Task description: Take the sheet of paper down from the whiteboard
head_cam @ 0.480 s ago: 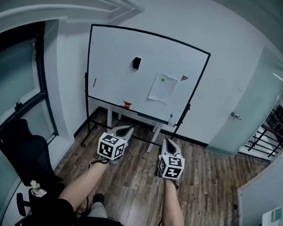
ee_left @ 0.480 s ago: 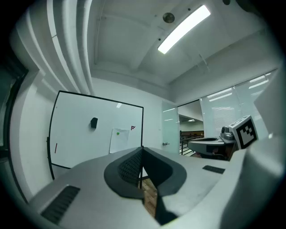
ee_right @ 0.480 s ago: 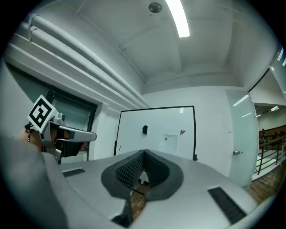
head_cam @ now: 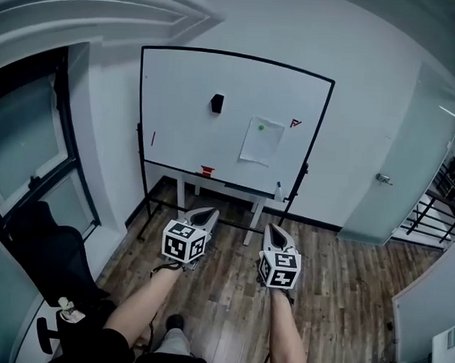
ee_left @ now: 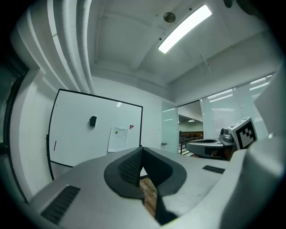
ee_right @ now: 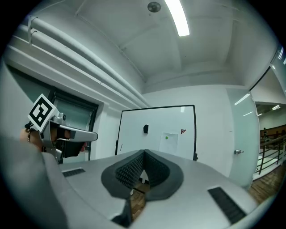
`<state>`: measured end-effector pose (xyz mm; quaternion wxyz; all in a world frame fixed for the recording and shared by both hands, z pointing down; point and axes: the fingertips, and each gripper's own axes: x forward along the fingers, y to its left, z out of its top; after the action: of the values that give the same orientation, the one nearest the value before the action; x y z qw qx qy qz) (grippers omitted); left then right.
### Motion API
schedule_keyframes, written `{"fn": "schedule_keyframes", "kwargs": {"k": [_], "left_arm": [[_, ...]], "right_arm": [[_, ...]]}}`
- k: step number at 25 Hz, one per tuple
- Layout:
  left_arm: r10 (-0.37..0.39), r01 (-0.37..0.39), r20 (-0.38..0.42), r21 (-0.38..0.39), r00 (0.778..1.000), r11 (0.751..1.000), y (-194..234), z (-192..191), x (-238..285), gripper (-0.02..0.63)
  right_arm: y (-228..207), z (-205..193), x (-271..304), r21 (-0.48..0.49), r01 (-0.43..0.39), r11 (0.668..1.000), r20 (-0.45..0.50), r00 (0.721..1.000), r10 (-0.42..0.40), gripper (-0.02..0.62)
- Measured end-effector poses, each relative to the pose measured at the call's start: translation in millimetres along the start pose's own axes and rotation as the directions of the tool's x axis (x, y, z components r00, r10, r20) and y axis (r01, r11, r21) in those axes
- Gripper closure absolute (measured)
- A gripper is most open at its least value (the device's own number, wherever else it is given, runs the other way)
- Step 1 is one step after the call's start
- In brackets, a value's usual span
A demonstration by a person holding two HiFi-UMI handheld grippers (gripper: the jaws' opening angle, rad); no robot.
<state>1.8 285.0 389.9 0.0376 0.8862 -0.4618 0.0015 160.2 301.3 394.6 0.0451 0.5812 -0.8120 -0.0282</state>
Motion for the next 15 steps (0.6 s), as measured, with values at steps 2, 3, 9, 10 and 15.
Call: {"fn": "schedule_keyframes", "kwargs": {"k": [2, 3, 9, 10, 15], "left_arm": [[0.001, -0.001, -0.006, 0.009, 1.000, 1.000, 0, 3, 1, 0.584], [0.002, -0.002, -0.008, 0.013, 1.000, 1.000, 0, 4, 1, 0.584], [-0.006, 0.006, 0.001, 0.016, 1.000, 1.000, 4, 6, 11, 0.584], [-0.005, 0.005, 0.002, 0.015, 1.000, 1.000, 6, 5, 14, 0.584], [-0.001, 0.001, 0.008, -0.003, 1.000, 1.000, 21, 3, 34, 0.585]], "right_arm": [[-1, 3, 0, 0.012, 0.003, 1.000, 0.012, 1.000, -0.003, 0.571], [-1, 5, 0, 0.014, 0.005, 1.000, 0.015, 1.000, -0.005, 0.571], [-6, 4, 7, 0.004, 0.012, 1.000, 0.018, 1.000, -0.012, 0.571], [-8, 2, 9, 0.006, 0.012, 1.000, 0.017, 1.000, -0.012, 0.571], [-14, -4, 31, 0.003, 0.008, 1.000, 0.012, 1.000, -0.008, 0.571]]}}
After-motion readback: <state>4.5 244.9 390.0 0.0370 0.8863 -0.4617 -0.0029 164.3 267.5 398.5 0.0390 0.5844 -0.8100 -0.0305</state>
